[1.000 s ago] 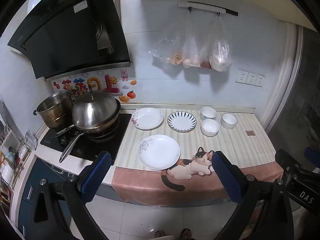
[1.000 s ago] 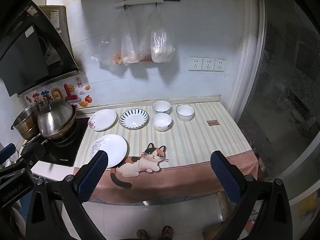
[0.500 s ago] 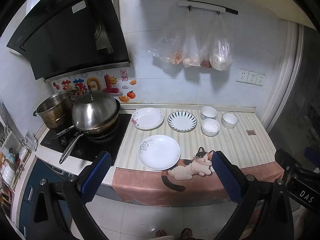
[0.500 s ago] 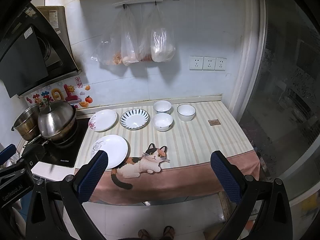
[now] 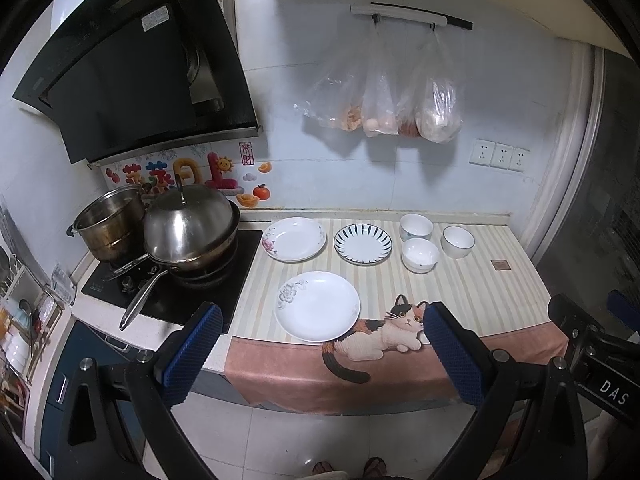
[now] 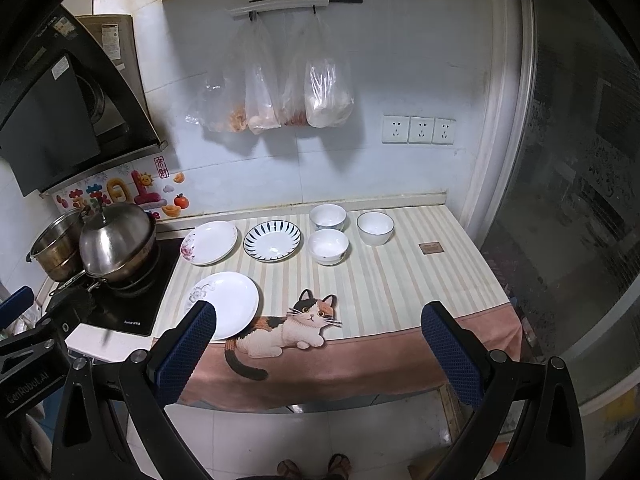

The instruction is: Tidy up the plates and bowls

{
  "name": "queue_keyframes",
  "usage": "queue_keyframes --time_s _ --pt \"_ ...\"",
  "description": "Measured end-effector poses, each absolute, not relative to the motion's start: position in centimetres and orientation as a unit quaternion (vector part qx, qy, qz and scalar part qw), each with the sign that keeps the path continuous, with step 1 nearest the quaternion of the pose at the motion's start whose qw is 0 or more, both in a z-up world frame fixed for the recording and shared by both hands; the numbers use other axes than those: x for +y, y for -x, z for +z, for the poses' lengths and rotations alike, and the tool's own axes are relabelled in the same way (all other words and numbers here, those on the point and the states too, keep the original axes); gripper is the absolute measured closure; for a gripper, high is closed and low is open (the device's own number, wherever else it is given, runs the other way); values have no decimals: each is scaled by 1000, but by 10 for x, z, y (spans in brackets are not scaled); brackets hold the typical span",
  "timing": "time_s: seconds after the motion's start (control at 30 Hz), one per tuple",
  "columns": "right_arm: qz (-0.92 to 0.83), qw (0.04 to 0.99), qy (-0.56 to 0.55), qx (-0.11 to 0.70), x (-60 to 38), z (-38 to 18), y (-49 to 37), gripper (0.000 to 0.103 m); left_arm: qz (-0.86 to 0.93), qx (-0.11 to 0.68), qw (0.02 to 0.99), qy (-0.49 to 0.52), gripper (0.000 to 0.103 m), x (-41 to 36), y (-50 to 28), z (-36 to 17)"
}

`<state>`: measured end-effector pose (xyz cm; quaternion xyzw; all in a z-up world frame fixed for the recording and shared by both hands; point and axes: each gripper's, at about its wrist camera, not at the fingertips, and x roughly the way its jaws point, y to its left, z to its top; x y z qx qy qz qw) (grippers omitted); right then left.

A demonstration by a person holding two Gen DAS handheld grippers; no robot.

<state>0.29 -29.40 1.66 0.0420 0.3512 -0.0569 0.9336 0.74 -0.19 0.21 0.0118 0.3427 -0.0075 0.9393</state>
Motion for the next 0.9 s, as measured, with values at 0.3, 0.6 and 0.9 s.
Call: queue_keyframes --time_s 0.3,0.6,0.9 --pt "-57 934 -43 351 -296 18 -2 0 -8 343 939 -11 0 -2 -6 2" --pt "-58 934 -45 351 -296 20 -3 0 -9 342 939 -13 0 -2 -5 2" --pt "-59 934 -46 350 -299 24 -6 0 -9 339 941 -13 0 0 -7 3"
